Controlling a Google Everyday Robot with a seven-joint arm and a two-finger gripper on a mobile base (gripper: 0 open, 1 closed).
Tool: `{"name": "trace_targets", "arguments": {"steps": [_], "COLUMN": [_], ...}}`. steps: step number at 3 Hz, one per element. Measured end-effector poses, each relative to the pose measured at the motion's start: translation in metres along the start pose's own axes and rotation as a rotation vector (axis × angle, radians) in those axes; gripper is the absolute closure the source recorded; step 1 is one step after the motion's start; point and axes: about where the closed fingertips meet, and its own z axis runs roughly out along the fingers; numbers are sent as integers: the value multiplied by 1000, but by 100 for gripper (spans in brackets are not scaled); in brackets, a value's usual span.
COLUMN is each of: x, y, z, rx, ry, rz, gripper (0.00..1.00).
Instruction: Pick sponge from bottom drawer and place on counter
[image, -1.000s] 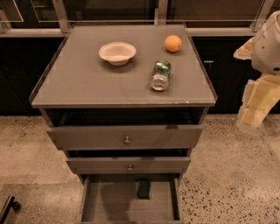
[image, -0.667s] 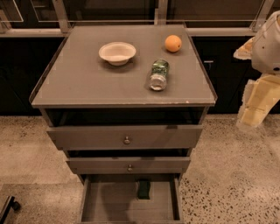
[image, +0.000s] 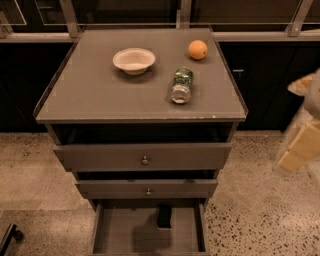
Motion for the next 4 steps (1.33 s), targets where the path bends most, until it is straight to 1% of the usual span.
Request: {"name": "trace_targets", "arguments": {"steps": [1,2,3,4], "x": [68,96,93,109], "y": [25,38,40,50], "z": [57,86,86,114], "rx": [-8,5,2,6], "ry": [-11,1,0,-13], "rz": [234,287,282,356], "gripper": [0,0,0,0]}}
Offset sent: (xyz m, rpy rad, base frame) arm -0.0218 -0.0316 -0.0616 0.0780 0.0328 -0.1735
